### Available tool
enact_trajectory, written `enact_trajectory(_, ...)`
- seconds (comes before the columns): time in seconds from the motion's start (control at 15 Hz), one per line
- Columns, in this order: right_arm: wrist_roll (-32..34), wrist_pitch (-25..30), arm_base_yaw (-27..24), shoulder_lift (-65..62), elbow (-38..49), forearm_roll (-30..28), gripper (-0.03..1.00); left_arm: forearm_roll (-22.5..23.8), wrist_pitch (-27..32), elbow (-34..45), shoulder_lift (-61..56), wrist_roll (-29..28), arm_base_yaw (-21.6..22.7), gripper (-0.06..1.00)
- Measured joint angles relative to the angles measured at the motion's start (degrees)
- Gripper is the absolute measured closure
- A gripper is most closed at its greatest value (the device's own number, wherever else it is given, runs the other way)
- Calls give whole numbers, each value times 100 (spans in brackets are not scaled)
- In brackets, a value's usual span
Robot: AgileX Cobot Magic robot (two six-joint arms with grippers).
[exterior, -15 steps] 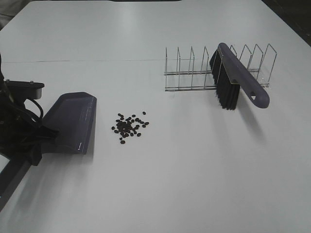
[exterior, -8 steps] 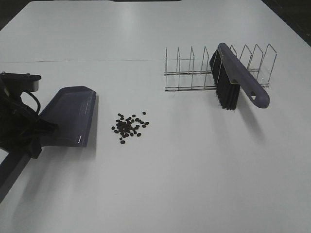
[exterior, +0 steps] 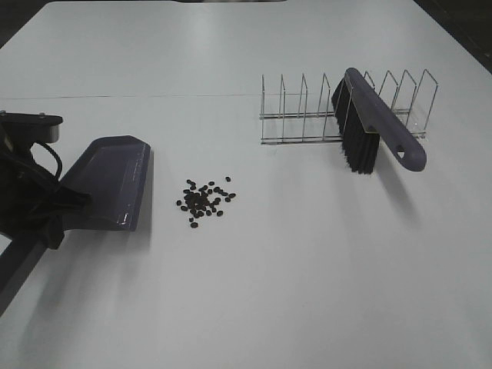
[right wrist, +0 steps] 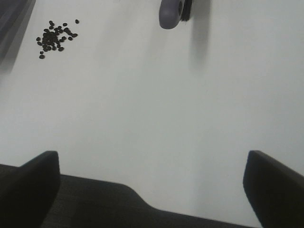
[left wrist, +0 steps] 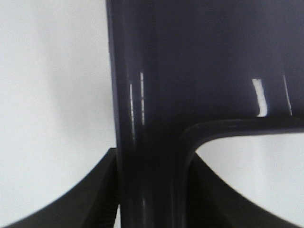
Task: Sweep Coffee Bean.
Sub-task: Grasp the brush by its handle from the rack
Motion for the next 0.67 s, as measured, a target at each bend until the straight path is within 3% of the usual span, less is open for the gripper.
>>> enact_trajectory(0.2,-57,-132,0,1415,-670,126,-1,17,0,0,0,0,0,62)
enact_trajectory(0.53,-264,791,0,5329,-3340,579,-1,23,0,0,0,0,0,62)
enact_trajectory(0.67,-401,842,0,6589,-4400,596,-1,23,0,0,0,0,0,62)
